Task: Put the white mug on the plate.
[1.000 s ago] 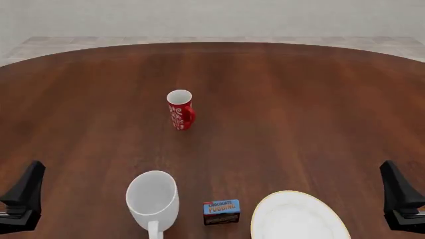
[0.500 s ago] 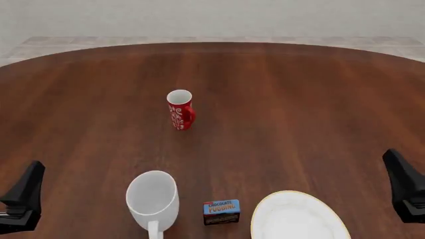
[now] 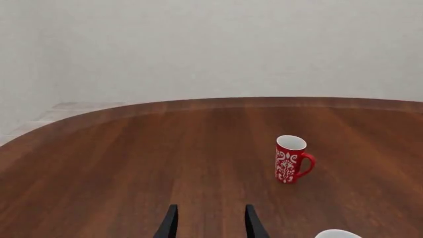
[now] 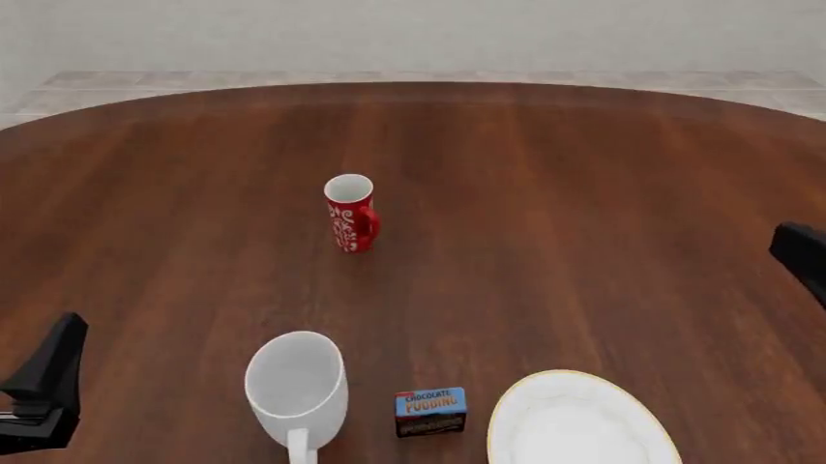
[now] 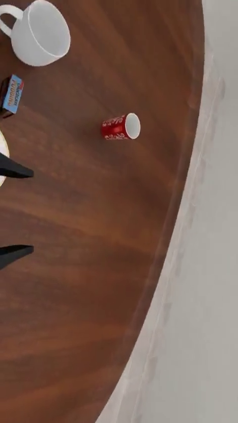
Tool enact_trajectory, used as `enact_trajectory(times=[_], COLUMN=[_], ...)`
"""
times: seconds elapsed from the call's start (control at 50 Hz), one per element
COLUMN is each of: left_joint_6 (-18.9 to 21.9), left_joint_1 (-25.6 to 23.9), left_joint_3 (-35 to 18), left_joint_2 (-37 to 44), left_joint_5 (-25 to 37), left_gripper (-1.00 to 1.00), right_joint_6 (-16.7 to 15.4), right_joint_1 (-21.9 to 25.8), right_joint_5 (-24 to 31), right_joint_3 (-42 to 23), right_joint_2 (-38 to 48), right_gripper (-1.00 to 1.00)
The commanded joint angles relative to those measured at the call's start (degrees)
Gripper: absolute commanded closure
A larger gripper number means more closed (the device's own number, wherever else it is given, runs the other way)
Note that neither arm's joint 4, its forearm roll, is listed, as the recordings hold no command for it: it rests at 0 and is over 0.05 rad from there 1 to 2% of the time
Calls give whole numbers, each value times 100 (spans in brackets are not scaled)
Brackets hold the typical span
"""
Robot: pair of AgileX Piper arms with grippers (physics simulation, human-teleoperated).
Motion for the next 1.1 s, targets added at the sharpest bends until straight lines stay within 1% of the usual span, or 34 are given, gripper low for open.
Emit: enact_trajectory(times=[0.02, 0.08, 0.1, 0.12, 0.16, 0.18, 0.24, 0.26, 0.28, 0.34, 0.36, 0.4, 0.44, 0.48, 0.5, 0.54, 0.56, 0.6, 0.62, 0.66, 0.7, 0.74, 0.76, 0.8, 0.82, 0.84, 0.86, 0.9, 0.92, 0.94, 0.98, 1.02, 1.1], left_joint_6=[8, -8, -14, -10, 8, 10, -7, -13, -11, 9, 8, -3, -12, 1, 6, 7, 4, -8, -11, -3, 5, 4, 2, -5, -10, -9, -4, 4, 4, 2, -5, -11, 1], left_joint_1=[-5, -3, -3, -3, -5, -5, -3, -3, -3, -5, -4, -3, -3, -4, -4, -4, -4, -2, -2, -3, -4, -3, -3, -3, -2, -2, -3, -3, -3, -3, -2, -2, -3], left_joint_3=[4, 5, 5, 5, 5, 5, 4, 4, 2, 4, 4, 4, 4, 4, 3, 3, 3, 3, 4, -12, 3, 3, 3, 3, 3, 3, 3, 5, 5, 5, 6, 6, 7], left_joint_2=[10, 12, 14, 12, 7, 7, 10, 11, 13, 6, 6, 9, 12, 9, 9, 10, 12, 14, 15, 30, 12, 11, 12, 15, 17, 15, 15, 14, 14, 16, 19, 21, 16], left_joint_5=[-19, -11, -9, -9, -16, -17, -10, -7, -8, -15, -14, -11, -8, -12, -15, -17, -16, -12, -11, -17, -17, -16, -16, -15, -13, -12, -15, -20, -20, -22, -21, -20, -21], left_gripper=[-100, -100, -100, -100, -100, -100, -100, -100, -100, -100, -100, -100, -100, -100, -100, -100, -100, -100, -100, -100, -100, -100, -100, -100, -100, -100, -100, -100, -100, -100, -100, -100, -100], right_joint_6=[95, 469, 486, 629, 740, 733, 988, 1003, 1150, 1389, 1512, 1572, 1754, 1832, 1938, 2029, 2020, 2196, 2392, 2658, 2731, 2999, 3024, 3161, 3285, 3318, 3438, 3789, 3790, 4049, 4075, 4303, 4328], right_joint_1=[686, 969, 992, 1082, 1183, 1198, 1361, 1422, 1522, 1758, 1895, 1989, 2145, 2290, 2396, 2514, 2535, 2701, 2833, 2997, 3069, 3212, 3225, 3321, 3385, 3394, 3480, 3621, 3621, 3722, 3781, 3911, 3971], right_joint_5=[1107, 1310, 1342, 1408, 1473, 1510, 1656, 1702, 1744, 1872, 1937, 2014, 2052, 2084, 2068, 2039, 2024, 1947, 1859, 1744, 1648, 1515, 1481, 1393, 1310, 1255, 1186, 994, 993, 865, 809, 699, 613], right_joint_3=[-978, -1107, -1123, -1114, -1193, -1224, -1375, -1425, -1454, -1621, -1680, -1810, -1896, -2022, -2038, -2079, -2099, -2128, -2153, -2162, -2187, -2165, -2164, -2115, -2069, -2054, -2022, -1888, -1887, -1786, -1792, -1746, -1753], right_joint_2=[812, 1140, 1190, 1330, 1489, 1543, 1782, 1857, 1949, 2182, 2321, 2436, 2586, 2742, 2838, 2953, 2992, 3159, 3272, 3409, 3526, 3665, 3688, 3791, 3854, 3888, 3959, 4095, 4096, 4177, 4289, 4386, 4541], right_gripper=[-100, -100, -100, -100, -100, -100, -100, -100, -100, -100, -100, -100, -100, -100, -100, -100, -100, -100, -100, -100, -100, -100, -100, -100, -100, -100, -100, -100, -100, -100, -100, -100, -100])
